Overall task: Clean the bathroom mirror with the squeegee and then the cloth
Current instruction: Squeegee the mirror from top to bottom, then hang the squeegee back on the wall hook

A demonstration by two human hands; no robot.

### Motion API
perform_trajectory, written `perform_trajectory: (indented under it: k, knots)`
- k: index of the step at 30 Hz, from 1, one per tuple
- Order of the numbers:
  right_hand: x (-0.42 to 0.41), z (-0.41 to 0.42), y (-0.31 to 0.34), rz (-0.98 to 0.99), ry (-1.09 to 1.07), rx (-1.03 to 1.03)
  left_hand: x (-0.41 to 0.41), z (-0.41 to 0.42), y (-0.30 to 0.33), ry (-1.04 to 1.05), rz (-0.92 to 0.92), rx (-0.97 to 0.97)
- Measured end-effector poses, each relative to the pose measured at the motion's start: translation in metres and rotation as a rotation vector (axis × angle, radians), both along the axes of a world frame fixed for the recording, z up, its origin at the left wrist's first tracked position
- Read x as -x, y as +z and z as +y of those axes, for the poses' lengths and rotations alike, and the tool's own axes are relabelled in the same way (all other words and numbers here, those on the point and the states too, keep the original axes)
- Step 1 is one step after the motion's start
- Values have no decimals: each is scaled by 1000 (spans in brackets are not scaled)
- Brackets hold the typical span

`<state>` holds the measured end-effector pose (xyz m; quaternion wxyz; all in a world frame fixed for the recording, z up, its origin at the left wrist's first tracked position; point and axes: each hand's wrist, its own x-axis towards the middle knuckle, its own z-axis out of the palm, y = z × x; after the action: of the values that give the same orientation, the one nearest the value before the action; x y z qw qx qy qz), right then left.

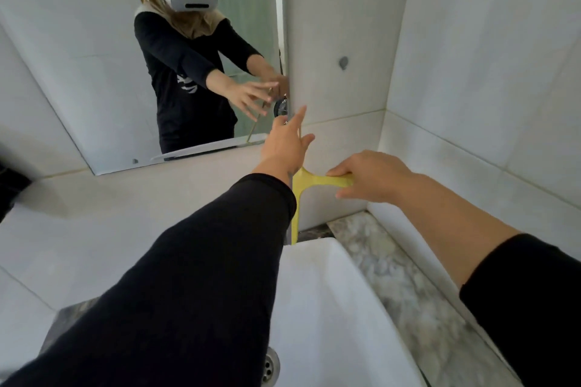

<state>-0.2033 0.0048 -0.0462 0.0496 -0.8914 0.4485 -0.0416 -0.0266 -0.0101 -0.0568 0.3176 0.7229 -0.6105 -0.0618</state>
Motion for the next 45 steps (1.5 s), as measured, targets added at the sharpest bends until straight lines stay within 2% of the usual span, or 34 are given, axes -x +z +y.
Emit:
perform_trajectory:
  k: [3, 5, 9, 13, 15, 17, 22, 26, 37, 45]
  knots:
    - [-3, -3, 12, 39, 20, 37, -4, 0, 6, 28, 24, 34]
    - [15, -8, 26, -49, -83, -26, 5, -1, 18, 20, 70, 66]
    - [33, -25, 45, -442, -163, -309, -11, 5, 16, 157, 176, 82]
    - [39, -36, 47, -1086, -265, -668, -30, 13, 12, 220, 199, 110]
    - [31, -40, 45, -1273, -303, -671, -37, 14, 11, 198, 147, 125]
    - [21, -47, 45, -1364, -361, -608, -43, 16, 9, 150, 54, 130]
    - [5, -75, 60, -1327, -414, -397, -58, 30, -17, -144, -273, 99]
    - [-8, -107, 68, -1260, -409, -336, -68, 29, -46, -243, -473, 99]
    - [-45, -186, 74, -1207, -449, -127, -59, -35, -76, -311, -301, 157]
    - [-54, -215, 57, -1246, -488, -98, -50, -58, -98, -302, -271, 92]
